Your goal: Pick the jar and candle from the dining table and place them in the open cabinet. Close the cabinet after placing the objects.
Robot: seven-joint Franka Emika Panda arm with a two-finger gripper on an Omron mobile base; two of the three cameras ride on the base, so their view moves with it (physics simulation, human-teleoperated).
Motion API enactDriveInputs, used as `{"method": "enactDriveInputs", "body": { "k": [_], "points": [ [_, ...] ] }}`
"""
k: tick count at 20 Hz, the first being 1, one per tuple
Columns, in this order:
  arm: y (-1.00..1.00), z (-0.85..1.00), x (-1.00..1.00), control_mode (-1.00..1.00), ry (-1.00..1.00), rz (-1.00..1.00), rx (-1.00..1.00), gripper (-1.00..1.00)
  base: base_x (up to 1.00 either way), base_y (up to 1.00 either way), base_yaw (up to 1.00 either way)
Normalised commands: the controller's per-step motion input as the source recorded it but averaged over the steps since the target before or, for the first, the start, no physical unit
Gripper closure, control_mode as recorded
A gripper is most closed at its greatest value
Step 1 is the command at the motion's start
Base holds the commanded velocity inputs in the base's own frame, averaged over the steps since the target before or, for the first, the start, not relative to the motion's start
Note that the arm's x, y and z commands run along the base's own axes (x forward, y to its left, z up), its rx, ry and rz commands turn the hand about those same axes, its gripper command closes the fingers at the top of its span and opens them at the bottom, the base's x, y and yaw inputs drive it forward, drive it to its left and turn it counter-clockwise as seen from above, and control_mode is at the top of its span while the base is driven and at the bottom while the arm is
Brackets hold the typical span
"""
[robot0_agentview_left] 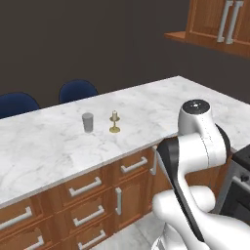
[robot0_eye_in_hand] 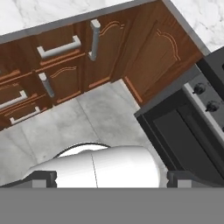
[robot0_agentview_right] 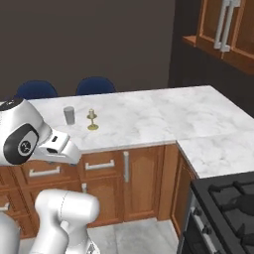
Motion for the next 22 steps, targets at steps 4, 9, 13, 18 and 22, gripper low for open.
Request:
{"method": "enactDriveInputs", "body": {
  "k": [4, 9, 13, 18, 22],
  "points": [
    [0.00, 0.00, 0.00, 1.00, 0.00, 0.00, 0.00, -1.00, 0.03, 0.02, 0.25],
    [0.00, 0.00, 0.00, 1.00, 0.00, 0.00, 0.00, -1.00, 0.15, 0.00, 0.22],
    [0.00, 0.00, 0.00, 1.00, 0.00, 0.00, 0.00, -1.00, 0.29, 0.00, 0.18],
    [0.00, 0.00, 0.00, 1.00, 0.00, 0.00, 0.00, -1.00, 0.38, 0.00, 0.16],
    [0.00, 0.00, 0.00, 1.00, 0.00, 0.00, 0.00, -1.00, 0.38, 0.00, 0.14]
  ]
}}
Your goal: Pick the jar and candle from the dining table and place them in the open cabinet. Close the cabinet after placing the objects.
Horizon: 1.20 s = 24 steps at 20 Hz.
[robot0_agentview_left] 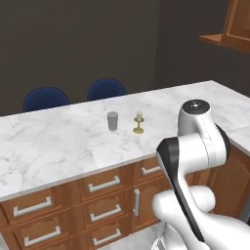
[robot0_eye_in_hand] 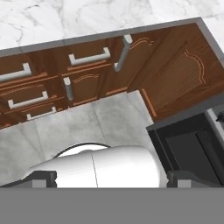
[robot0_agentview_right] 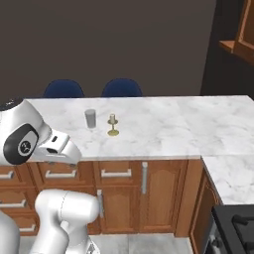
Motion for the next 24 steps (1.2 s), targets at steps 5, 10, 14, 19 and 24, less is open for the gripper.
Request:
{"method": "enactDriveInputs", "body": {
  "k": [5, 10, 14, 19, 24],
  "points": [
    [0.00, 0.00, 0.00, 1.00, 0.00, 0.00, 0.00, -1.00, 0.30, 0.00, 0.14],
    [0.00, 0.00, 0.00, 1.00, 0.00, 0.00, 0.00, -1.00, 0.29, 0.00, 0.14],
    [0.00, 0.00, 0.00, 1.00, 0.00, 0.00, 0.00, -1.00, 0.32, 0.00, 0.14],
    [0.00, 0.00, 0.00, 1.00, 0.00, 0.00, 0.00, -1.00, 0.32, 0.00, 0.13],
    [0.00, 0.00, 0.00, 1.00, 0.00, 0.00, 0.00, -1.00, 0.30, 0.00, 0.12]
  ]
}}
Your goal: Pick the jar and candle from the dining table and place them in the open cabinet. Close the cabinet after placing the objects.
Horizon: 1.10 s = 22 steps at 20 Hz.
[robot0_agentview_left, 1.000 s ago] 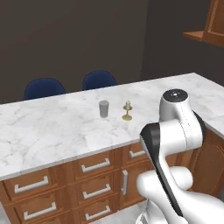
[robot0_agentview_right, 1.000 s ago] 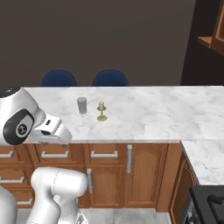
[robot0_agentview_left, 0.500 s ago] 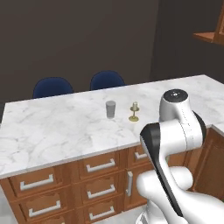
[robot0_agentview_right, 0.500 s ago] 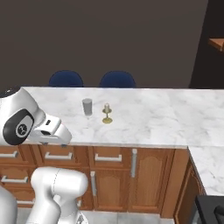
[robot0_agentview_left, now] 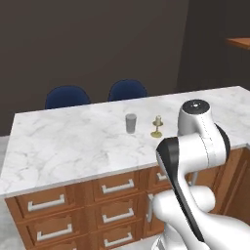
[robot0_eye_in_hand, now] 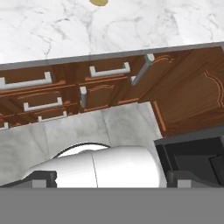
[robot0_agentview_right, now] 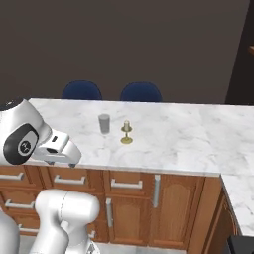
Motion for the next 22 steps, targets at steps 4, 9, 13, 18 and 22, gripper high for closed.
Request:
{"method": "enactDriveInputs", "body": {
  "k": [4, 9, 13, 18, 22],
  "points": [
    [0.00, 0.00, 0.00, 1.00, 0.00, 0.00, 0.00, -1.00, 0.28, 0.00, 0.11],
    [0.00, 0.00, 0.00, 1.00, 0.00, 0.00, 0.00, -1.00, 0.26, -0.01, 0.10],
    [0.00, 0.00, 0.00, 1.00, 0.00, 0.00, 0.00, -1.00, 0.32, -0.03, 0.08],
    [0.00, 0.00, 0.00, 1.00, 0.00, 0.00, 0.00, -1.00, 0.38, -0.02, 0.06],
    [0.00, 0.00, 0.00, 1.00, 0.00, 0.00, 0.00, -1.00, 0.37, -0.03, 0.05]
  ]
}}
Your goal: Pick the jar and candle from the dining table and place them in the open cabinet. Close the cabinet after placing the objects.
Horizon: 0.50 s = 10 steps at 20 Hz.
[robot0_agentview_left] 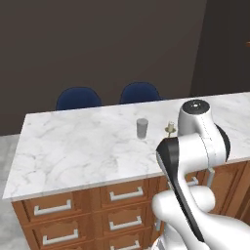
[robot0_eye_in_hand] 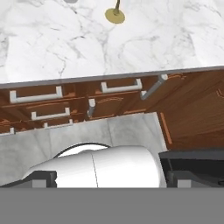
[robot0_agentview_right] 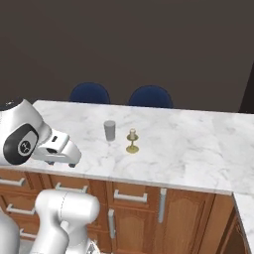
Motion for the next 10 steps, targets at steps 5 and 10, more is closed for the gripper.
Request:
{"method": "enactDriveInputs", "body": {
  "k": [5, 10],
  "points": [
    [0.00, 0.00, 0.00, 1.00, 0.00, 0.00, 0.00, -1.00, 0.34, -0.02, 0.05],
    [0.00, 0.00, 0.00, 1.00, 0.00, 0.00, 0.00, -1.00, 0.31, -0.03, 0.05]
  ]
}}
